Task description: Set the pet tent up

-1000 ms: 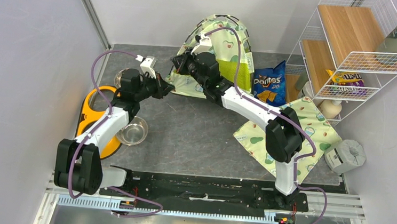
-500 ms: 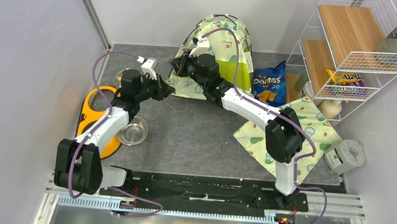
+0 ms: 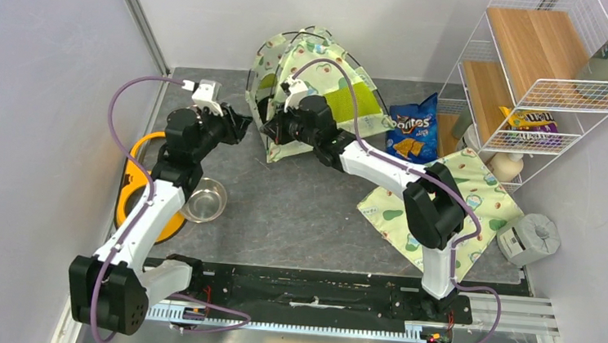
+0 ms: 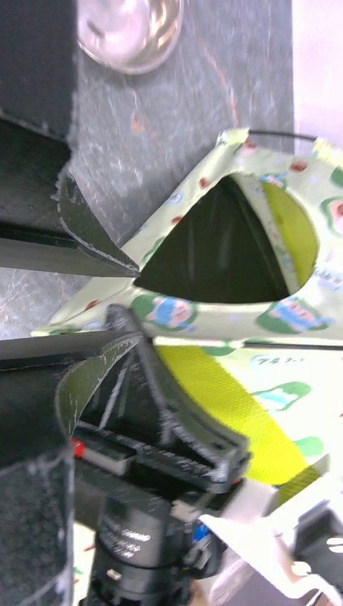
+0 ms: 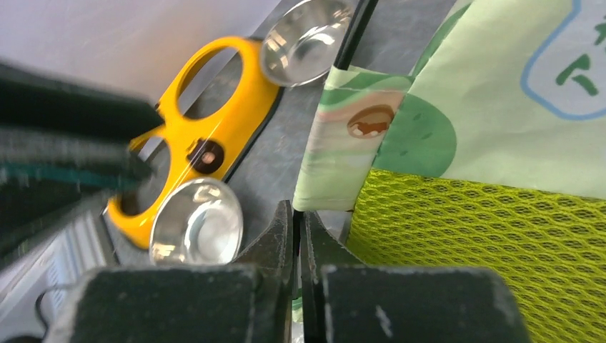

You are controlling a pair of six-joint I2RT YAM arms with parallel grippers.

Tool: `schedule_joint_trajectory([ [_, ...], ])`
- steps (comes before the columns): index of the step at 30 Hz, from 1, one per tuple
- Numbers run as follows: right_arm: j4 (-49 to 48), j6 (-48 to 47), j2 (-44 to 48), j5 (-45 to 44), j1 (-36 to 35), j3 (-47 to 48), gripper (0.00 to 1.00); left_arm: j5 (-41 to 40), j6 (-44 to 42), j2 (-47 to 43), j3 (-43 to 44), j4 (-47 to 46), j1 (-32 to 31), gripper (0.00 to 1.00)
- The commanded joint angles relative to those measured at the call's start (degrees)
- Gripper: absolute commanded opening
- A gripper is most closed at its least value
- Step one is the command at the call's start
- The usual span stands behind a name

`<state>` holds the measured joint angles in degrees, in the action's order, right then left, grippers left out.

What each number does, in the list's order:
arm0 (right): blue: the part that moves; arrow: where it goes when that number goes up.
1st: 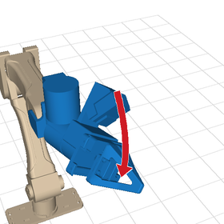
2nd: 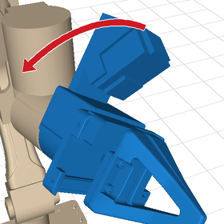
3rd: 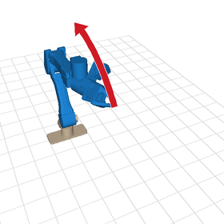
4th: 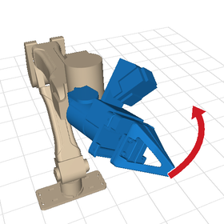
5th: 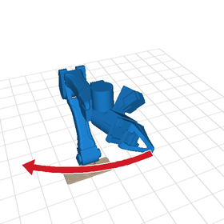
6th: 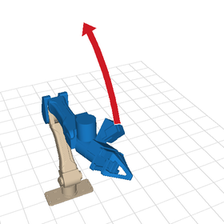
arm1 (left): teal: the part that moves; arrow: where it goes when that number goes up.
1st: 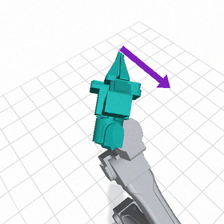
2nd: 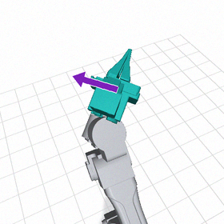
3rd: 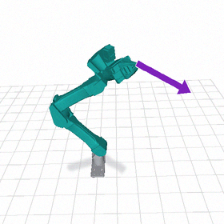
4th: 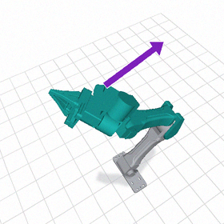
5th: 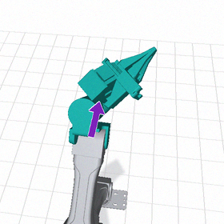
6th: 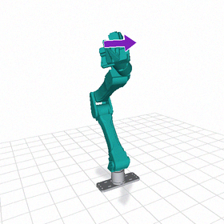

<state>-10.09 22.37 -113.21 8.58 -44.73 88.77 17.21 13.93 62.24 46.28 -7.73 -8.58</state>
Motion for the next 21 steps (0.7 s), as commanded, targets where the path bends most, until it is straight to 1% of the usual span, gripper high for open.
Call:
schedule_joint_trajectory([
  [1, -2.52, -4.19, 2.96, 13.74, -0.30, -1.29, 0.00, -11.04, -2.44, -2.93, -0.07, 1.13, 0.36, 0.40],
  [4, -1.32, -5.83, 5.08, 18.26, -0.27, -4.18, 0.00, -13.84, -2.33, -3.64, 0.94, 2.77, 0.36, 0.41],
  [7, 2.59, -8.27, 7.59, 17.40, -0.06, -8.46, 0.01, -13.94, -2.09, -3.35, 1.85, 3.42, 0.41, 0.41],
  [9, 5.14, -9.32, 9.52, 13.89, 0.23, -11.64, 0.09, -13.71, -1.77, -2.76, 2.34, 3.42, 0.41, 0.42],
  [10, 6.59, -9.65, 10.74, 10.59, 0.33, -13.00, 0.17, -13.70, -1.64, -2.38, 2.69, 3.42, 0.48, 0.42],
  [12, 8.49, -9.98, 13.13, 5.01, 0.60, -16.23, 0.35, -13.53, -1.45, -1.64, 3.26, 3.42, 0.49, 0.42],
  [13, 9.41, -10.16, 14.77, 2.52, 0.69, -17.38, 0.46, -13.44, -1.38, -1.32, 3.57, 3.42, 0.45, 0.42],
  [16, 12.64, -9.55, 20.17, -2.93, 0.69, -20.03, 0.69, -13.54, -1.43, -0.73, 4.62, 3.93, 0.49, 0.42],
  [18, 15.52, -8.14, 23.45, -6.77, 0.61, -20.40, 0.79, -14.03, -1.63, -0.62, 5.32, 4.50, 0.58, 0.43],
  [21, 19.57, -5.48, 26.54, -12.18, 0.58, -19.10, 0.86, -14.10, -1.60, -0.49, 5.99, 5.04, 0.58, 0.42],
])
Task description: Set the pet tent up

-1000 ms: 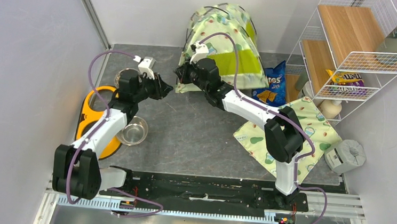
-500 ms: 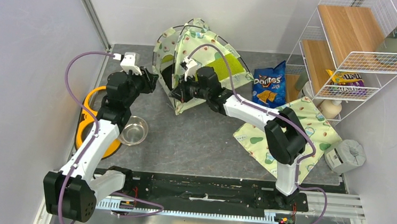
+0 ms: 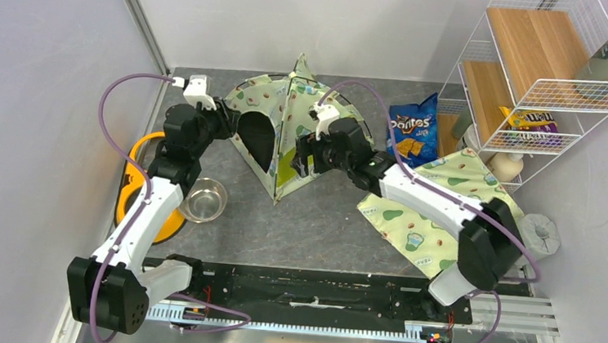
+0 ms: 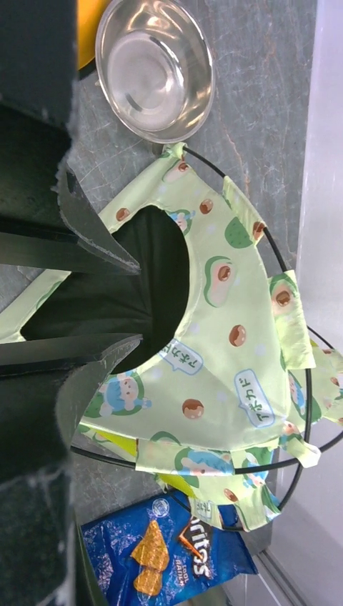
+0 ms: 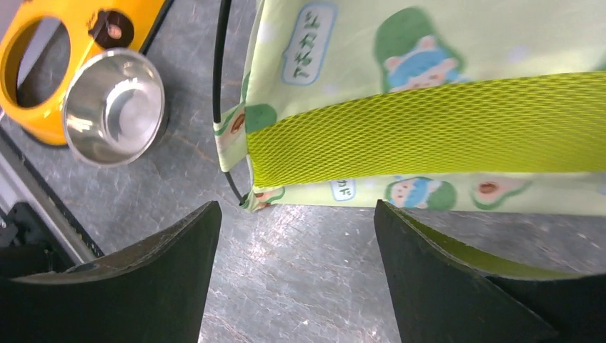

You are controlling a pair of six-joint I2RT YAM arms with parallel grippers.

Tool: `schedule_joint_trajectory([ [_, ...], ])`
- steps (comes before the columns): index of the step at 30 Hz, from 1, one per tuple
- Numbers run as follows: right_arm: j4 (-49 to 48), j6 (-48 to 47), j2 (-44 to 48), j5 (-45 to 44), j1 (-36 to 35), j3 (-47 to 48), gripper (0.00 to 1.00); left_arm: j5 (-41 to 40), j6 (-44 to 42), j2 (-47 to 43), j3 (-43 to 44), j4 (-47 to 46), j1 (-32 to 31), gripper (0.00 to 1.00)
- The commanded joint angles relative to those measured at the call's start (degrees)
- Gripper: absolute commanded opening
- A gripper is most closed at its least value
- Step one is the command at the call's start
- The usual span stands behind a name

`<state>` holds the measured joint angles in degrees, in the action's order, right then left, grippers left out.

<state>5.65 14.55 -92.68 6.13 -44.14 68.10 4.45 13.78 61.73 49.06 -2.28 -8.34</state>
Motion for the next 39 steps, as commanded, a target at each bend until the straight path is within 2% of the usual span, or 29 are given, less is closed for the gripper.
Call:
schedule_joint_trajectory([
  [1, 4.74, 3.44, 6.47, -10.94, -0.03, 2.21, 0.86, -1.34, -1.20, -0.04, 3.32, -0.35, 0.34, 0.42],
  [7, 5.71, 6.22, 3.51, -16.21, -1.91, 10.76, 0.86, -1.72, 1.34, -0.51, 3.94, 1.96, 0.34, 0.42],
  [15, 9.01, 8.08, -8.16, -25.15, -3.88, 26.86, 0.75, -4.07, 2.60, -3.75, 4.23, 7.98, 0.34, 0.43],
  [20, 15.56, 8.07, -16.88, -31.09, -4.29, 37.39, 0.71, -5.71, 2.78, -6.07, 3.43, 9.90, 0.34, 0.43],
  [22, 15.70, 6.95, -18.95, -32.22, -4.34, 39.49, 0.58, -5.36, 2.94, -6.60, 3.00, 10.24, 0.34, 0.43],
  [25, 16.31, 3.51, -21.22, -34.71, -4.29, 42.89, 0.21, -4.65, 2.62, -7.00, 2.86, 10.70, 0.33, 0.43],
  [28, 16.25, -1.60, -22.01, -35.56, -3.53, 44.81, 0.01, -2.64, 1.63, -6.89, 3.30, 10.94, 0.34, 0.43],
  [32, 14.35, -6.89, -20.42, -27.89, 0.56, 43.54, 0.00, -0.93, 1.25, -6.84, 3.83, 11.31, 0.33, 0.44],
  [37, 13.45, -9.98, -17.59, -3.04, 8.81, 42.12, 0.00, 0.59, 0.90, -6.80, 3.68, 11.60, 0.32, 0.44],
  [39, 13.48, -13.26, -17.28, 3.72, 10.52, 41.99, 0.00, 1.09, 0.68, -6.77, 3.69, 11.52, 0.32, 0.44],
])
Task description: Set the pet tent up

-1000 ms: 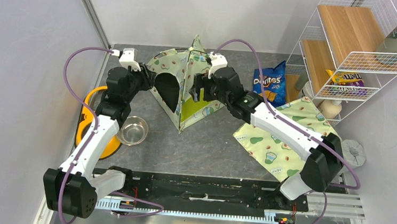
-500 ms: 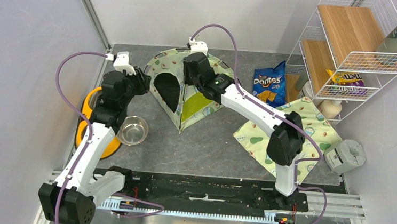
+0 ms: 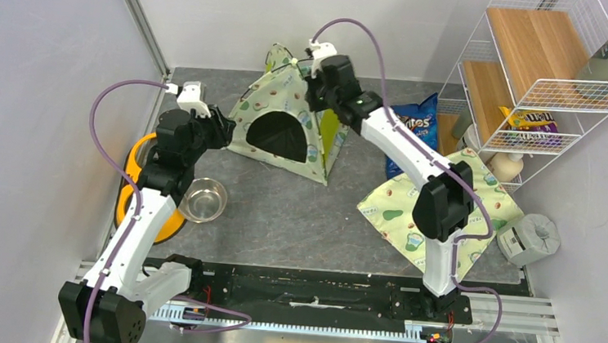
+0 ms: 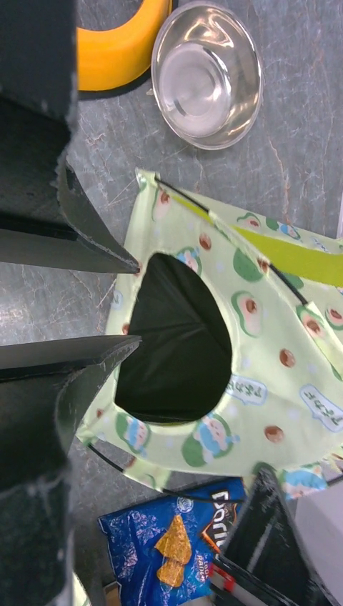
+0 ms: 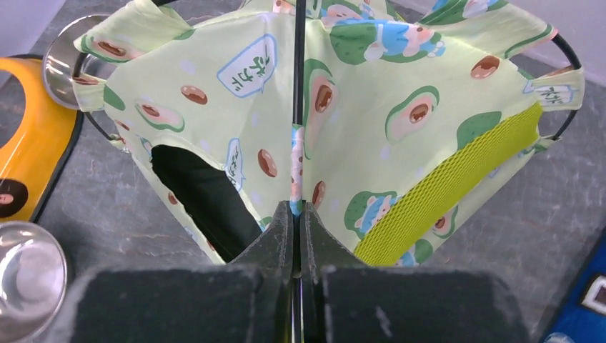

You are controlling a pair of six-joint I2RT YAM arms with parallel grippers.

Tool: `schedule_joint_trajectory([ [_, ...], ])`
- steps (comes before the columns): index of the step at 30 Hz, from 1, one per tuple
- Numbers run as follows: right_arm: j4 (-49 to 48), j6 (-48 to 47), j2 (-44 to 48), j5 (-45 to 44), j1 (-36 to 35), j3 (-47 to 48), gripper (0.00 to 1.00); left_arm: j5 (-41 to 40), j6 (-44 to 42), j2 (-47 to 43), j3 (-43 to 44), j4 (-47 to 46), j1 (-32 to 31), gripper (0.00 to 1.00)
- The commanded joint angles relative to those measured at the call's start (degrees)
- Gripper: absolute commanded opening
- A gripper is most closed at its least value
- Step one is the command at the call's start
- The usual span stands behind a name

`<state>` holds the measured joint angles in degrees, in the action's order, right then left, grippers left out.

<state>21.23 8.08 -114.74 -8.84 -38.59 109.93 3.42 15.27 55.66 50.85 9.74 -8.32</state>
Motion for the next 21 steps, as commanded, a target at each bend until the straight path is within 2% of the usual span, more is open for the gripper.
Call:
schedule_joint_trajectory([
  [1, -2.24, -7.58, 4.64, 20.89, 5.53, 0.10, 0.00, 2.41, -0.77, -0.49, 1.88, -0.63, 0.32, 0.44],
  [6, 3.15, -12.87, -0.38, 35.34, 9.26, 7.02, 0.00, 4.29, -0.68, 0.40, 2.24, -0.69, 0.30, 0.44],
  [11, 8.18, -19.52, -2.44, 38.52, 9.50, 9.52, 0.00, 5.14, -1.09, 1.20, 2.67, -0.33, 0.32, 0.44],
  [14, 9.06, -19.01, -2.83, 35.25, 9.51, 9.19, 0.00, 5.61, -1.03, 1.76, 2.78, -0.40, 0.29, 0.44],
  [16, 9.06, -16.46, -3.20, 30.55, 9.50, 9.16, 0.21, 6.15, -0.86, 2.21, 3.00, -0.52, 0.32, 0.44],
  [18, 8.55, -13.27, -3.08, 25.97, 9.50, 9.10, 0.52, 6.69, -0.68, 2.69, 3.33, -0.51, 0.32, 0.44],
  [19, 8.31, -11.78, -2.72, 23.19, 9.50, 8.95, 0.64, 6.91, -0.72, 2.94, 3.53, -0.49, 0.32, 0.44],
  [21, 8.10, -6.91, -0.55, 17.70, 9.54, 8.45, 0.76, 7.16, -0.68, 3.15, 3.81, -0.19, 0.31, 0.44],
])
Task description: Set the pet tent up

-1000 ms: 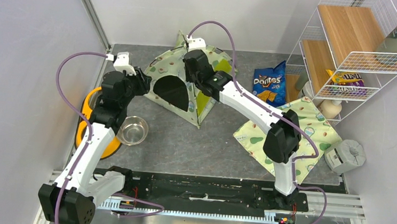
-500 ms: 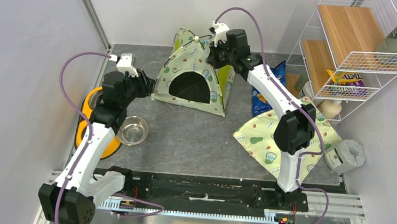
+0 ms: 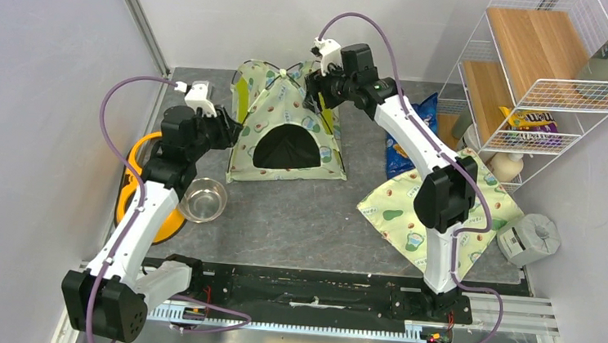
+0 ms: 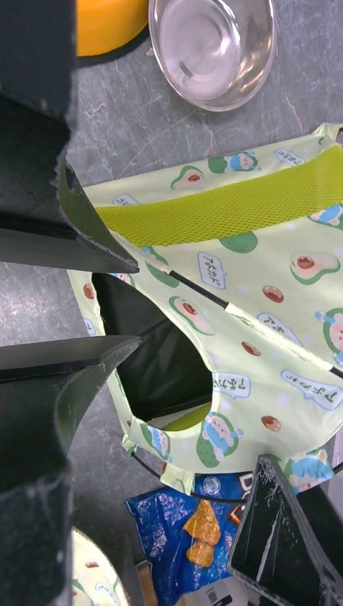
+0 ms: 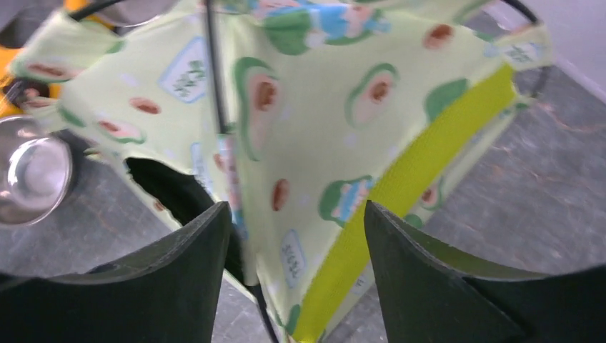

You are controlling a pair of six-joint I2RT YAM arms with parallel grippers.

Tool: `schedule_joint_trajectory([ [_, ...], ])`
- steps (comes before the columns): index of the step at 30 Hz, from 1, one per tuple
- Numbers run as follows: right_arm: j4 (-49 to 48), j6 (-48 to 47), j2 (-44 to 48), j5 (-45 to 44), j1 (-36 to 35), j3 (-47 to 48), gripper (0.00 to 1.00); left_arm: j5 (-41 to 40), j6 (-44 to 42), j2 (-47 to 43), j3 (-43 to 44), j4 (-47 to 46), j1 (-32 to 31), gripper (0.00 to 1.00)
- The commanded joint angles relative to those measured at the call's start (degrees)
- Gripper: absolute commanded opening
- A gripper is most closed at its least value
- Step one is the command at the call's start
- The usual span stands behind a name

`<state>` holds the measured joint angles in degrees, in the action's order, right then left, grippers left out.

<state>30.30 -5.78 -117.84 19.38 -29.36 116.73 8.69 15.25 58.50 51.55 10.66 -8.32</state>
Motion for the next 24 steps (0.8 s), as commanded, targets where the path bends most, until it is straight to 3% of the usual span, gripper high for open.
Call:
schedule_joint_trajectory([
  [1, -0.78, 9.14, 3.97, -13.17, 0.27, 1.09, 0.81, 1.94, -0.67, 0.37, 3.28, -0.92, 0.27, 0.44],
  [4, 2.94, 15.76, 9.60, -24.09, 0.28, -0.53, 0.88, 2.10, -0.66, 0.06, 3.23, -0.73, 0.32, 0.45],
  [10, 21.31, 29.71, 16.33, -43.04, 0.28, -4.72, 0.88, 3.68, 0.40, 0.34, 3.03, -1.33, 0.27, 0.45],
  [17, 27.38, 39.00, 26.87, -54.79, 0.27, -20.74, 0.89, 6.16, 1.69, 0.97, 2.86, -2.09, 0.25, 0.45],
  [24, 31.30, 53.14, 31.31, -58.78, 0.28, -32.71, 0.90, 6.08, 3.00, 0.99, 2.16, -2.74, 0.23, 0.45],
])
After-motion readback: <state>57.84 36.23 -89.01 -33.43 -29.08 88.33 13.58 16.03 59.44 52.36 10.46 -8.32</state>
